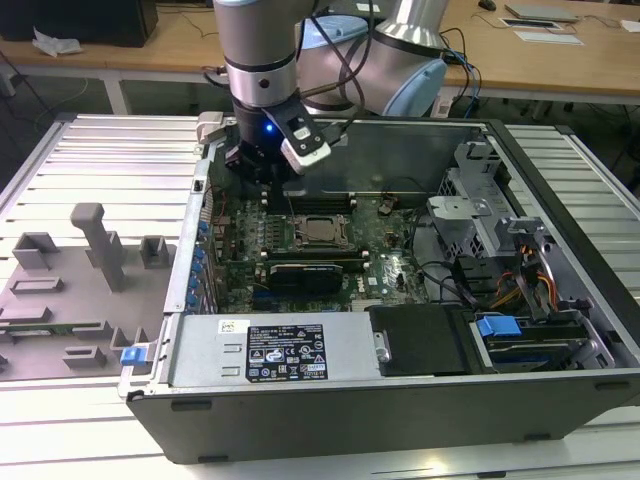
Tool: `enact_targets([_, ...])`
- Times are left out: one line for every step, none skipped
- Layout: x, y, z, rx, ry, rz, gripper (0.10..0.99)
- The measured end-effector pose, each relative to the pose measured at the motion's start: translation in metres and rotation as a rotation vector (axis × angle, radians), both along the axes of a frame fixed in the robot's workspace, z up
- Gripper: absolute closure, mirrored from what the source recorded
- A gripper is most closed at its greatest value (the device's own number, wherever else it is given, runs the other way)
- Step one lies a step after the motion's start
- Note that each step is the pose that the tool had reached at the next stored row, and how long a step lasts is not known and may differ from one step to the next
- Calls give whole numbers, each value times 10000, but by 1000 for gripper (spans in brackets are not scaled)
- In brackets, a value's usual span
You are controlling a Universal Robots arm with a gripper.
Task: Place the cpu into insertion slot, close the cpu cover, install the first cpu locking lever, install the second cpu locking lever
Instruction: 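Install the first cpu locking lever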
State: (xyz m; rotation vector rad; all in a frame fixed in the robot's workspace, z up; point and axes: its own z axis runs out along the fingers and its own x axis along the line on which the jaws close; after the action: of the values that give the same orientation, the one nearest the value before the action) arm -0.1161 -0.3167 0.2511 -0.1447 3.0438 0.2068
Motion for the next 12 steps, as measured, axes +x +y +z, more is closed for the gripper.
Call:
enact_targets([-5, 0, 0, 142, -2, 0, 980])
enact_targets([-14, 0, -1, 396, -3, 0, 980])
enact_targets([-18, 0, 0, 575, -4, 0, 980])
enact_targets([-21, 0, 0, 696, -4, -1, 980])
enact_targets([-22, 0, 0, 764, -4, -1, 980])
enact_targets([-22, 1, -1, 770, -4, -2, 980])
enact_targets([-22, 1, -1, 771, -4, -2, 980])
enact_targets([-20, 0, -1, 772, -4, 0, 980])
enact_targets([-14, 0, -1, 772, -4, 1, 980])
enact_targets([-4, 0, -1, 771, -3, 0, 980])
enact_targets([16, 0, -1, 772, -3, 0, 980])
enact_targets([36, 0, -1, 771, -4, -1, 980])
